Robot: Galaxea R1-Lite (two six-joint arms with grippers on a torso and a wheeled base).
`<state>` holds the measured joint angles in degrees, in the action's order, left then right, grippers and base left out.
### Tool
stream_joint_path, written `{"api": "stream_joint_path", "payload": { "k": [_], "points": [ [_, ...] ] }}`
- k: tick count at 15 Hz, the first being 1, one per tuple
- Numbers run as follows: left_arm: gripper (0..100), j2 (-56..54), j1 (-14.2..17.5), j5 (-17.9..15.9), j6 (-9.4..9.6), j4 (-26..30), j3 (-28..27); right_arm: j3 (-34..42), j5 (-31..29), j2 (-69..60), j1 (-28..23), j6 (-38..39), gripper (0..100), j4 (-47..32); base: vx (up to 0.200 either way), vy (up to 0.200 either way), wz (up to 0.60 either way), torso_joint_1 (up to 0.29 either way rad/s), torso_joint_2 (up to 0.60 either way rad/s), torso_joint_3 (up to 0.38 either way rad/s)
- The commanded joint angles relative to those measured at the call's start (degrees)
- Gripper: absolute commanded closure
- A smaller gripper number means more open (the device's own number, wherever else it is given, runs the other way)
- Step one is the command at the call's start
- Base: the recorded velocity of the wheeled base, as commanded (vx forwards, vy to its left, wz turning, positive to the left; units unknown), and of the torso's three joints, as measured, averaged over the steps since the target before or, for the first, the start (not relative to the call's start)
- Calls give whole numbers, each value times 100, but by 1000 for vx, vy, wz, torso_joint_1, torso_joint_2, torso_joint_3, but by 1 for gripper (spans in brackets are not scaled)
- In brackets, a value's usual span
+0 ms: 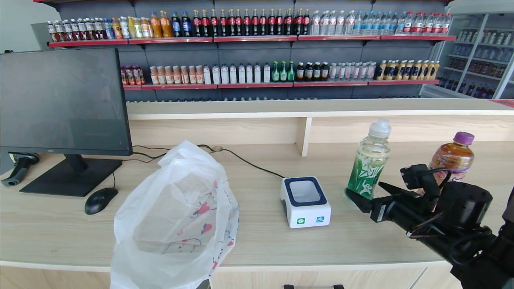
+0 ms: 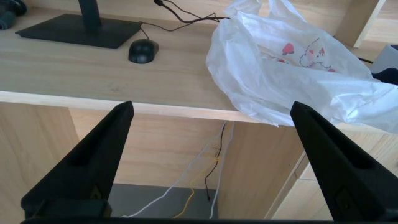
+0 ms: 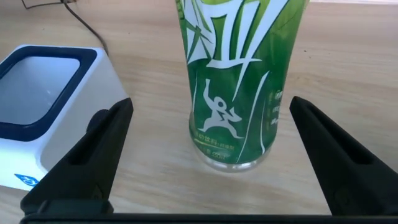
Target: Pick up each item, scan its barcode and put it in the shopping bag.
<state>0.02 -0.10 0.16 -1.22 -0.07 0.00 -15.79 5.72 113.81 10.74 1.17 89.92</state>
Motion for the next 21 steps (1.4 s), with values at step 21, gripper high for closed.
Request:
{"api": "stream_joint_path", "payload": {
  "k": [21],
  "points": [
    [0,-2,1,2,-1,-1,0,-399,-141,317,1176,296,0,8,0,0,0,0,0,0]
  ]
}}
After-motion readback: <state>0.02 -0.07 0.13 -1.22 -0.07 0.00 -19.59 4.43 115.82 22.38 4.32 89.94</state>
